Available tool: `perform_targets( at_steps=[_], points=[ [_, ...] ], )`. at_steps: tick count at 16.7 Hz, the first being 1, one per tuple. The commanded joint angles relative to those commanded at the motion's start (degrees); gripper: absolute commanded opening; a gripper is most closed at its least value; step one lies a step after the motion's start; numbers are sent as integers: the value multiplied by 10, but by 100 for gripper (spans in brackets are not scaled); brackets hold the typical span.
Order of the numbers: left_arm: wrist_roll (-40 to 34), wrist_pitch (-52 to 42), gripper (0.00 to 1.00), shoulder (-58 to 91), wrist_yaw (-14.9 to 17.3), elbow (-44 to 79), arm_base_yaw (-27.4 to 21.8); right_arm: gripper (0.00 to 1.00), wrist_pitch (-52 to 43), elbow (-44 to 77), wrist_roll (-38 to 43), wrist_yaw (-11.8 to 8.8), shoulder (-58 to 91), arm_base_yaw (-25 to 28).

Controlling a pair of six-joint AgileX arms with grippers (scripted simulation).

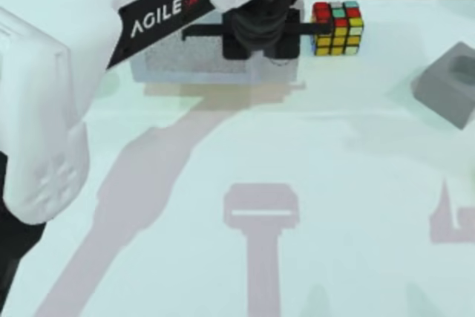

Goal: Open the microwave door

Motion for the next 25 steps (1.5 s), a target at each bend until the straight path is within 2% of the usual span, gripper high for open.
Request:
perform_targets(
  at_steps=[3, 25],
  points=[
    [-7, 15, 0, -28, -7, -39, -1, 100, 0, 0, 0, 0, 0, 0],
    [-7, 16, 0, -30, -7, -41, -1, 100, 0, 0, 0, 0, 0, 0]
  ],
)
